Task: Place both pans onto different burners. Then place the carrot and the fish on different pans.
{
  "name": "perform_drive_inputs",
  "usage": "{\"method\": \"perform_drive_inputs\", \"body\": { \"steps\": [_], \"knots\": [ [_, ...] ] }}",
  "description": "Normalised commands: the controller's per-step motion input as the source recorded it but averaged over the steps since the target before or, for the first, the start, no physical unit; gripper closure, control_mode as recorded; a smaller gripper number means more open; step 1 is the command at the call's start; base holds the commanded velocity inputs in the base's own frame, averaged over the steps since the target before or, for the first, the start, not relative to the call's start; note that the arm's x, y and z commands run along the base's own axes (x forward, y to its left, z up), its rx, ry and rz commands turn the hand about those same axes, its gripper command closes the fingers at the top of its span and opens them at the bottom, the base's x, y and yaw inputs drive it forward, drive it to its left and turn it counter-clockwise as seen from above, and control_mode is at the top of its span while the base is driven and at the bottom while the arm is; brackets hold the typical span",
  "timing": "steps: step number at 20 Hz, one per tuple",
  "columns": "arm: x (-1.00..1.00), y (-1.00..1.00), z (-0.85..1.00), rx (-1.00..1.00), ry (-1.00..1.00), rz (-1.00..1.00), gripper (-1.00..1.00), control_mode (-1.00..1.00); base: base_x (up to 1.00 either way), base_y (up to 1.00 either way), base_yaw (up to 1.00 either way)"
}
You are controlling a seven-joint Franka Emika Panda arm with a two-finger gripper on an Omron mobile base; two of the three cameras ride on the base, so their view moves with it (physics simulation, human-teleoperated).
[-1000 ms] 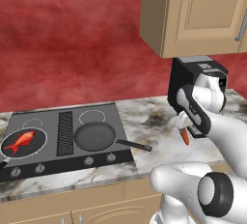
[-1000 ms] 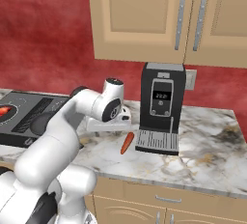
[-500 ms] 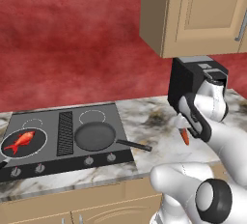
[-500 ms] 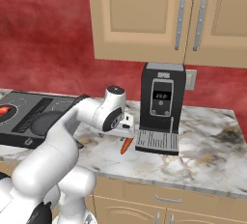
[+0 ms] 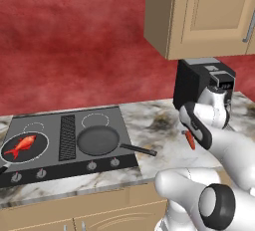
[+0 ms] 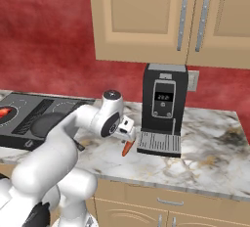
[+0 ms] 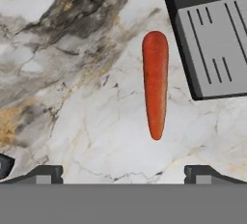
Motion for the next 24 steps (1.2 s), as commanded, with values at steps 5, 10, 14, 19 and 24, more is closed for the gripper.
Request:
{"method": "perform_drive_inputs", "body": {
  "steps": [5,10,14,19,24],
  "knots": [
    [0.2,-0.29,-0.09,0.0,0.02,-0.1,-1.0,-1.0,0.0,0.0,0.0],
    [0.18,-0.26,-0.08,0.0,0.04,-0.03,-1.0,-1.0,0.0,0.0,0.0],
    [0.19,-0.08,-0.29,0.0,0.01,-0.01,-1.0,-1.0,0.0,0.0,0.0],
    [0.16,-0.07,-0.3,0.0,0.0,-0.01,-1.0,-1.0,0.0,0.0,0.0],
    [0.14,0.0,-0.21,0.0,0.0,0.0,-1.0,-1.0,0.0,0.0,0.0]
  ]
}}
